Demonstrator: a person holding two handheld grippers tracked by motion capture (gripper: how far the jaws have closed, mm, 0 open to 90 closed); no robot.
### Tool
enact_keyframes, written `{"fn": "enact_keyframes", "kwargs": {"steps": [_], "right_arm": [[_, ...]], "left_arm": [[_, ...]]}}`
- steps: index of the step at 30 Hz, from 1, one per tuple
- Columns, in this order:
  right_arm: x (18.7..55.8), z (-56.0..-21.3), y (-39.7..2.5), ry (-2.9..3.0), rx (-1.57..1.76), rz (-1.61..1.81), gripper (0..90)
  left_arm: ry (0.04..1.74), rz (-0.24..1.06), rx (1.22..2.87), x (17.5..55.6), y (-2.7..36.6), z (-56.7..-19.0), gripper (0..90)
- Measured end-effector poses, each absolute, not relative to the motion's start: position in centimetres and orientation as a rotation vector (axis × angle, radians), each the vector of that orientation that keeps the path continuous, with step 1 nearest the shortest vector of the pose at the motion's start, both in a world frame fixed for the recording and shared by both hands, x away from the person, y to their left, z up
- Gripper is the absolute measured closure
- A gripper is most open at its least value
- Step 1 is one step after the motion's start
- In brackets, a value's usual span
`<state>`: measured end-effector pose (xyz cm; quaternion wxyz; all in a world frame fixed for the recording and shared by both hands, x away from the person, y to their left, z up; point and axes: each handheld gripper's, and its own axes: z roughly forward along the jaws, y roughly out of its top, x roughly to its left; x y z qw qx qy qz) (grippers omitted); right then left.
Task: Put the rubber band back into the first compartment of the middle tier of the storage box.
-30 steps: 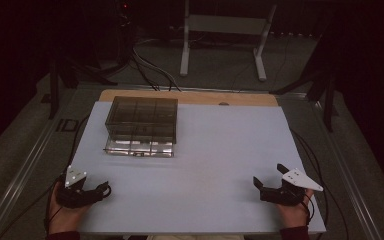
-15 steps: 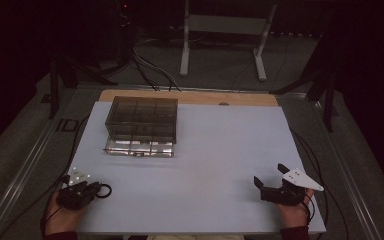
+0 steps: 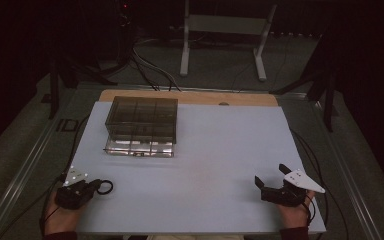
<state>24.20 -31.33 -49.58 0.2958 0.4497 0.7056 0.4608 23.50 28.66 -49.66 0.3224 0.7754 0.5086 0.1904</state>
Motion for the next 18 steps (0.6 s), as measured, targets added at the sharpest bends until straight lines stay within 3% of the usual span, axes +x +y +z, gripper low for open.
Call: {"fn": "enact_keyframes", "kwargs": {"steps": [18], "right_arm": [[24.2, -49.6, -31.1, 1.887, 1.189, 1.241, 0.6]], "left_arm": [[1.294, 0.542, 1.986, 23.4, 28.6, -48.1, 88.4]]}}
